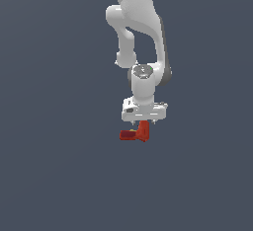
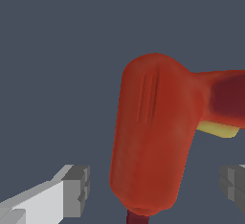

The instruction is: Pick up the object and move it to a goal position.

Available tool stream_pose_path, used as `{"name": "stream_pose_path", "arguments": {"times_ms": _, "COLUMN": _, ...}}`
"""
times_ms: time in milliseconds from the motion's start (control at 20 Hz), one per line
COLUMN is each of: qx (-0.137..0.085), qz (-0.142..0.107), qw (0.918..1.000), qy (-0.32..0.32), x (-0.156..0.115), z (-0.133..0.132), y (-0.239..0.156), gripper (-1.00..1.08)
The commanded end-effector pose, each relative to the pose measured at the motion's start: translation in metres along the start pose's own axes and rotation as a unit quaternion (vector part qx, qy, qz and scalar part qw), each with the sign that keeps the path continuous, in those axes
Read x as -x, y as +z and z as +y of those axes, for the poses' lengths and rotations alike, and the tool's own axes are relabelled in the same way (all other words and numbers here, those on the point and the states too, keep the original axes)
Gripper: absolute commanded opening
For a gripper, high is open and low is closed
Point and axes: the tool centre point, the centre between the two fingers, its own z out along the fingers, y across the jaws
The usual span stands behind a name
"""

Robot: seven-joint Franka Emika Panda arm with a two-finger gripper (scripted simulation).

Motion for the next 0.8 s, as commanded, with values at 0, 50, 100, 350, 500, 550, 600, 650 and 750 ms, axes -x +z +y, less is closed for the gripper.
{"name": "stream_pose_path", "arguments": {"times_ms": 0, "qx": 0.000, "qz": 0.000, "qw": 1.0000, "qy": 0.000, "x": 0.000, "z": 0.000, "y": 0.004, "gripper": 1.08}}
{"name": "stream_pose_path", "arguments": {"times_ms": 50, "qx": 0.000, "qz": 0.000, "qw": 1.0000, "qy": 0.000, "x": 0.000, "z": 0.000, "y": 0.007, "gripper": 1.08}}
{"name": "stream_pose_path", "arguments": {"times_ms": 100, "qx": 0.000, "qz": 0.000, "qw": 1.0000, "qy": 0.000, "x": 0.000, "z": 0.000, "y": 0.010, "gripper": 1.08}}
{"name": "stream_pose_path", "arguments": {"times_ms": 350, "qx": 0.000, "qz": 0.001, "qw": 1.0000, "qy": 0.000, "x": 0.001, "z": 0.000, "y": 0.026, "gripper": 1.08}}
{"name": "stream_pose_path", "arguments": {"times_ms": 500, "qx": 0.000, "qz": 0.001, "qw": 1.0000, "qy": 0.000, "x": 0.001, "z": 0.000, "y": 0.029, "gripper": 1.08}}
{"name": "stream_pose_path", "arguments": {"times_ms": 550, "qx": 0.000, "qz": 0.001, "qw": 1.0000, "qy": 0.000, "x": 0.001, "z": 0.000, "y": 0.029, "gripper": -1.00}}
{"name": "stream_pose_path", "arguments": {"times_ms": 600, "qx": 0.000, "qz": 0.001, "qw": 1.0000, "qy": 0.000, "x": 0.001, "z": 0.000, "y": 0.029, "gripper": -1.00}}
{"name": "stream_pose_path", "arguments": {"times_ms": 650, "qx": 0.000, "qz": 0.001, "qw": 1.0000, "qy": 0.000, "x": 0.001, "z": 0.000, "y": 0.029, "gripper": -1.00}}
{"name": "stream_pose_path", "arguments": {"times_ms": 750, "qx": 0.000, "qz": 0.001, "qw": 1.0000, "qy": 0.000, "x": 0.001, "z": 0.000, "y": 0.029, "gripper": -1.00}}
